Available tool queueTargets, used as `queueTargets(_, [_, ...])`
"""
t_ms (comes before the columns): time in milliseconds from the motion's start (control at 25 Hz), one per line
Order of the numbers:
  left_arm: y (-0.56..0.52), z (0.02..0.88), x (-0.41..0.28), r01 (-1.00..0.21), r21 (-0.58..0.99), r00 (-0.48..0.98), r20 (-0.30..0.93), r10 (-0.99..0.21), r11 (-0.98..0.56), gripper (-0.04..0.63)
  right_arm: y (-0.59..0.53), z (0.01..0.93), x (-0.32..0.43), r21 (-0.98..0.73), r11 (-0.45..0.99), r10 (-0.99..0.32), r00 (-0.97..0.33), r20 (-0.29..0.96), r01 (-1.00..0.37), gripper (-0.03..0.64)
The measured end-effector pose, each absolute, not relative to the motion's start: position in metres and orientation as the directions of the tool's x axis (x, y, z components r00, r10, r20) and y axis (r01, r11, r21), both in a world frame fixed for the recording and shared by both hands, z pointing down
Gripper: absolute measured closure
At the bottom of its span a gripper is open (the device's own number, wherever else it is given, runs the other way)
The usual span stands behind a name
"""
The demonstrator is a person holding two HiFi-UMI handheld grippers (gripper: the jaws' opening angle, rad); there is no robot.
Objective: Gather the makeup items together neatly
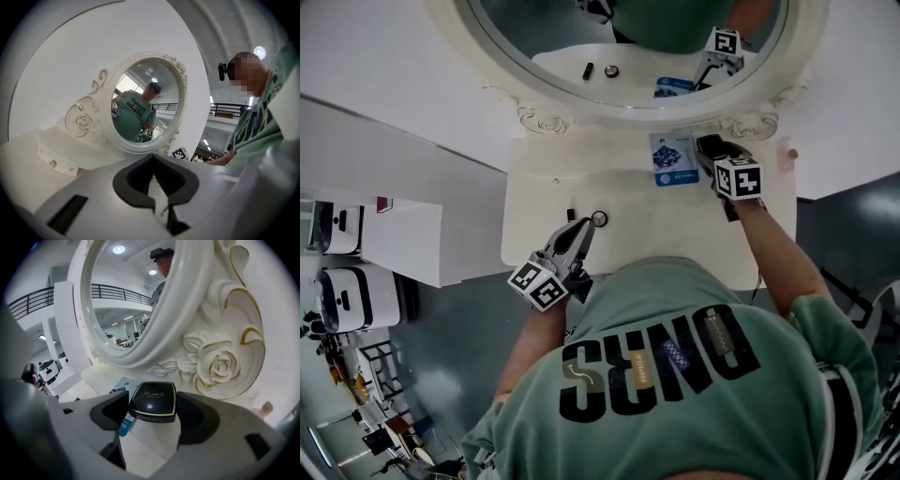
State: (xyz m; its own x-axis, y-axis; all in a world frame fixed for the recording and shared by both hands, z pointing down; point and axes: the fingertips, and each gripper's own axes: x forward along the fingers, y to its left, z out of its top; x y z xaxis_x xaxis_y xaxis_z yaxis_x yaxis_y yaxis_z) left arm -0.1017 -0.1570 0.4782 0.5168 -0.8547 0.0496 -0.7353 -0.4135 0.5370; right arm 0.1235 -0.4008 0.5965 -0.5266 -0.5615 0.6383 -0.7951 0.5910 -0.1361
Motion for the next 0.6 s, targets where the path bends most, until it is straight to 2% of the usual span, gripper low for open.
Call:
queueTargets(280, [-0.156,0.480,-0.124,-0.678,0.552,0.595,0.024,-0.804,-0.485,0.588,-0.344,0.576,0.091,-0.188,0.608,-0.543,-0.577,0.610,-0.771,0.304])
queueTargets(480, [-0.142,0.481,-0.167,-0.638,0.551,0.653,0.017,-0.757,-0.538,0.588,-0.276,0.581,0.035,-0.217,0.618,-0.521,-0.601,0.607,-0.755,0.304])
queueTargets(600, [-0.131,0.483,-0.196,-0.611,0.555,0.687,0.017,-0.726,-0.565,0.588,-0.242,0.605,0.012,-0.235,0.579,-0.513,-0.572,0.640,-0.781,0.304])
